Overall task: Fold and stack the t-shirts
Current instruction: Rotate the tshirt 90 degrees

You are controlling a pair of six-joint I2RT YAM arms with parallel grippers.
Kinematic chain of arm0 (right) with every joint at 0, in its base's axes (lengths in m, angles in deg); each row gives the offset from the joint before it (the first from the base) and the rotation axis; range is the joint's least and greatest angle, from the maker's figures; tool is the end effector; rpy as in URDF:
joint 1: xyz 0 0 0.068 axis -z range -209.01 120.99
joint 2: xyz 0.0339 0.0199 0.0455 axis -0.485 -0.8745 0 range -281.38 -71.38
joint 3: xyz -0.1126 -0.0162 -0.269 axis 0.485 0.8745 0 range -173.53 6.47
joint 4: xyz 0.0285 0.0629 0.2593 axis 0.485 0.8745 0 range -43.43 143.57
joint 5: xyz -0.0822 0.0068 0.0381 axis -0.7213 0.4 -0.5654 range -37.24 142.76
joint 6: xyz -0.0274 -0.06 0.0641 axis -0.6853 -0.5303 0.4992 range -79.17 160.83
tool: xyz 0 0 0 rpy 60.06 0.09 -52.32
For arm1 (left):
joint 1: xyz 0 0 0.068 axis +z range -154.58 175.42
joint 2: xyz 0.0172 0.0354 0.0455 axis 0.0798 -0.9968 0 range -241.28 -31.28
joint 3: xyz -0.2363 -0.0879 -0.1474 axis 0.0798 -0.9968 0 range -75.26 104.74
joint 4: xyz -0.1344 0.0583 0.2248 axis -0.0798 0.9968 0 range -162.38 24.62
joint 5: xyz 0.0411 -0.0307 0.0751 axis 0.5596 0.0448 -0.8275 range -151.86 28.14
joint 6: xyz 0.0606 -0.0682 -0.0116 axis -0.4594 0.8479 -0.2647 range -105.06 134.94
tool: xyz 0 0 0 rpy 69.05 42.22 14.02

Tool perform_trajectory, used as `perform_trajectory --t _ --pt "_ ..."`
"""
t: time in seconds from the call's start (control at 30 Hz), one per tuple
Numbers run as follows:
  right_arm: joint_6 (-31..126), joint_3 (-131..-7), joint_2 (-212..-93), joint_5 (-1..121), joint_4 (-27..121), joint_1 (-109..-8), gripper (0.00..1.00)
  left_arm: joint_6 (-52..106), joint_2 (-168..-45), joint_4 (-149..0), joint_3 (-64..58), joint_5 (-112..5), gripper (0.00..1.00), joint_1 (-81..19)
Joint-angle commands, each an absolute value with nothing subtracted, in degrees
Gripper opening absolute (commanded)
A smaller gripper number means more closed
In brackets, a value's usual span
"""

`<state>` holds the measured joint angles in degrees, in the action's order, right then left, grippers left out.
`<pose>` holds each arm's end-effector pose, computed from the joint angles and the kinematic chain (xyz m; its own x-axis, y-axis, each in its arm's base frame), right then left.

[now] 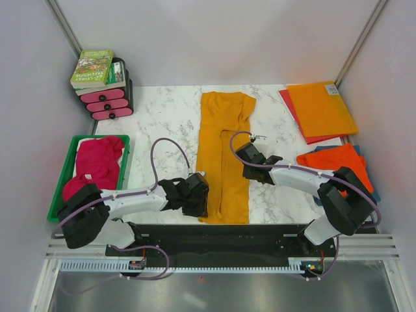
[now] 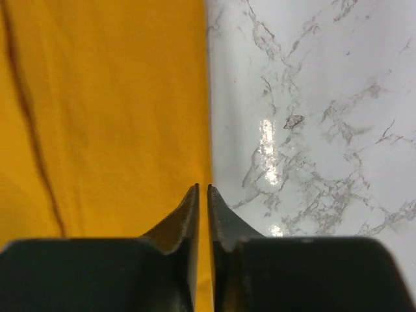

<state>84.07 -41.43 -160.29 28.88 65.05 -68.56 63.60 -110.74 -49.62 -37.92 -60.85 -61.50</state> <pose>0.2683 0.1781 0.1483 -0.7742 0.1731 -0.6088 0.1465 0.9848 0.0937 0.1418 -0.2202 0.1260 -0.9585 0.0961 -0.2683 0.1850 0.9260 -0.3292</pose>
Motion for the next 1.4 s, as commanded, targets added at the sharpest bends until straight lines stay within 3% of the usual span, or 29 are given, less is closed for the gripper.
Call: perform_trajectory --t 0.0,0.03,0.1,0.17,0.23,0.37,0.47,0.67,0.9,1.03,1.37 --pt "83.72 -40.9 -154.36 26.83 63.71 -70.58 0.26 65.82 -104.51 -45.05 -40.45 -67.04 0.71 -62.06" --pt "84.15 -40.72 -152.0 26.83 63.62 -70.67 0.33 66.17 -101.62 -45.14 -40.98 -68.44 0.79 -62.06" --pt "84.51 -39.85 -149.71 26.66 63.71 -71.54 0.37 66.62 -98.44 -45.66 -41.68 -68.98 0.89 -62.06" --pt "86.09 -37.58 -146.19 26.83 63.71 -72.16 0.39 66.96 -95.18 -46.37 -42.91 -69.07 0.9 -62.06" --pt "87.58 -35.12 -142.77 26.75 64.58 -73.83 0.38 67.14 -94.12 -46.28 -44.05 -68.81 0.88 -62.06" --pt "93.8 -30.72 -136.44 24.29 67.56 -78.13 0.34 68.72 -94.38 -46.45 -46.43 -66.88 0.71 -62.06" --pt "97.51 -27.02 -131.86 22.18 69.06 -82.87 0.31 69.69 -94.56 -47.94 -48.89 -66.26 0.63 -62.06" --pt "103.75 -23.93 -128.87 16.47 71.09 -92.02 0.29 72.32 -90.18 -50.49 -53.37 -66.87 0.61 -62.06" --pt "104.55 -29.2 -135.7 12.42 72.67 -98.18 0.26 71.81 -84.9 -49.36 -53.55 -68.72 0.64 -62.06" --pt "107.27 -29.74 -139.06 12.6 72.59 -100.46 0.22 71.63 -88.04 -49.71 -52.85 -67.49 0.61 -62.06" --pt "112.98 -28.42 -138.89 10.13 73.9 -105.56 0.22 70.75 -92.8 -52.53 -52.5 -67.14 0.61 -62.15"
